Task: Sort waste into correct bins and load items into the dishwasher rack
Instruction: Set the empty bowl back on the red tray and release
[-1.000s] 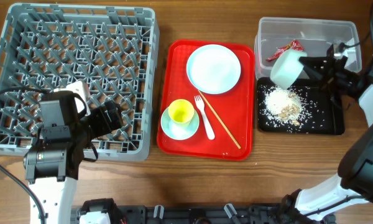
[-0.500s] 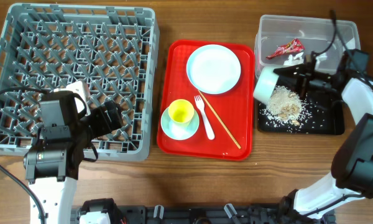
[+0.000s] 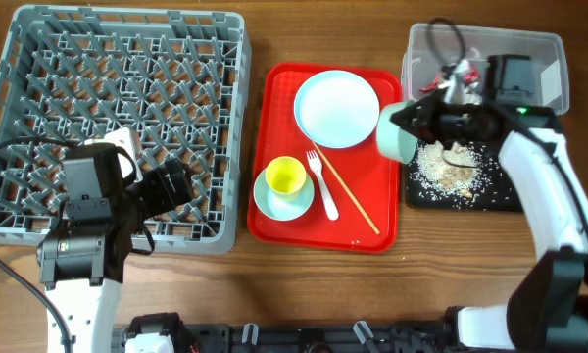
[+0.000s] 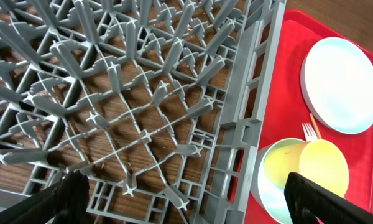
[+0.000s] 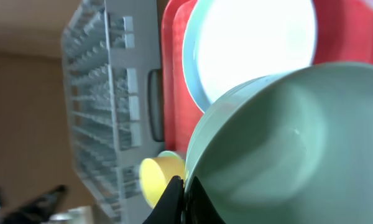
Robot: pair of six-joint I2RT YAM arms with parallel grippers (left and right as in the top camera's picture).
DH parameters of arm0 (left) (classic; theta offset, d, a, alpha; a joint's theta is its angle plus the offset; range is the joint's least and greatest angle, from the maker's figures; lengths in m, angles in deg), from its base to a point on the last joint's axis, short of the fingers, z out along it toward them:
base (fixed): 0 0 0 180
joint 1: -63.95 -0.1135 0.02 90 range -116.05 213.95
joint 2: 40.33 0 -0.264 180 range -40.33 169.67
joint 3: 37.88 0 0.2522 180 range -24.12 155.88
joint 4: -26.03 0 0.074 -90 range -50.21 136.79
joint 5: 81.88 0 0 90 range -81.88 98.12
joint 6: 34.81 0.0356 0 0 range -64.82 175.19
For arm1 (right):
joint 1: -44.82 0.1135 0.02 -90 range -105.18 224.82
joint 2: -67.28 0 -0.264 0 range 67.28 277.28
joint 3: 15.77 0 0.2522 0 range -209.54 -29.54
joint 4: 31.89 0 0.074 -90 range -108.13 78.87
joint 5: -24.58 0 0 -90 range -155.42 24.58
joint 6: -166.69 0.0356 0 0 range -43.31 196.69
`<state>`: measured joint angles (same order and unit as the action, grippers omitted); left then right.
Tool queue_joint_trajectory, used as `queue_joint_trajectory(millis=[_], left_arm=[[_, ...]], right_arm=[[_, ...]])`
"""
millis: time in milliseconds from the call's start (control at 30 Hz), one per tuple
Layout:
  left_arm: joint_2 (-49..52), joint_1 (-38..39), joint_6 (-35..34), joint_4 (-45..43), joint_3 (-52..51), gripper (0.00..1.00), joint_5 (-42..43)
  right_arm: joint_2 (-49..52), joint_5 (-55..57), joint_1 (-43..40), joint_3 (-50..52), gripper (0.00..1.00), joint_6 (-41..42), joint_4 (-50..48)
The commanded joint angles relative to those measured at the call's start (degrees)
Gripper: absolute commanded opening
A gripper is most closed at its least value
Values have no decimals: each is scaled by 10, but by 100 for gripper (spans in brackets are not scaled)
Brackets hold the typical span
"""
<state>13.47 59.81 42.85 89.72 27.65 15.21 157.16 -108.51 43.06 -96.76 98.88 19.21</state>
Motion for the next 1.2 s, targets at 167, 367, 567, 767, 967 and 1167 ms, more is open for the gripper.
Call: queue_joint_trajectory(millis=[167,367,567,767,967,1167], left_arm=[[0,-2,-1,-2,10,100,-6],[0,-2,-1,-2,10,100,-6],[0,-2,-1,-1,10,100,-6],[0,-2,-1,-1,10,100,-6],[0,-2,-1,-1,10,100,-6],[0,-2,-1,-1,10,100,-6]], right_arm=[[-13,277,167,-16,4,-150,-62],[-7,410,253,-16,4,-196,-153],[32,423,288,-16,4,-191,-215],[101,423,289,-16,4,-190,-223],[156,422,289,-16,5,-190,-223],[157,419,289,-16,24,-190,-212]])
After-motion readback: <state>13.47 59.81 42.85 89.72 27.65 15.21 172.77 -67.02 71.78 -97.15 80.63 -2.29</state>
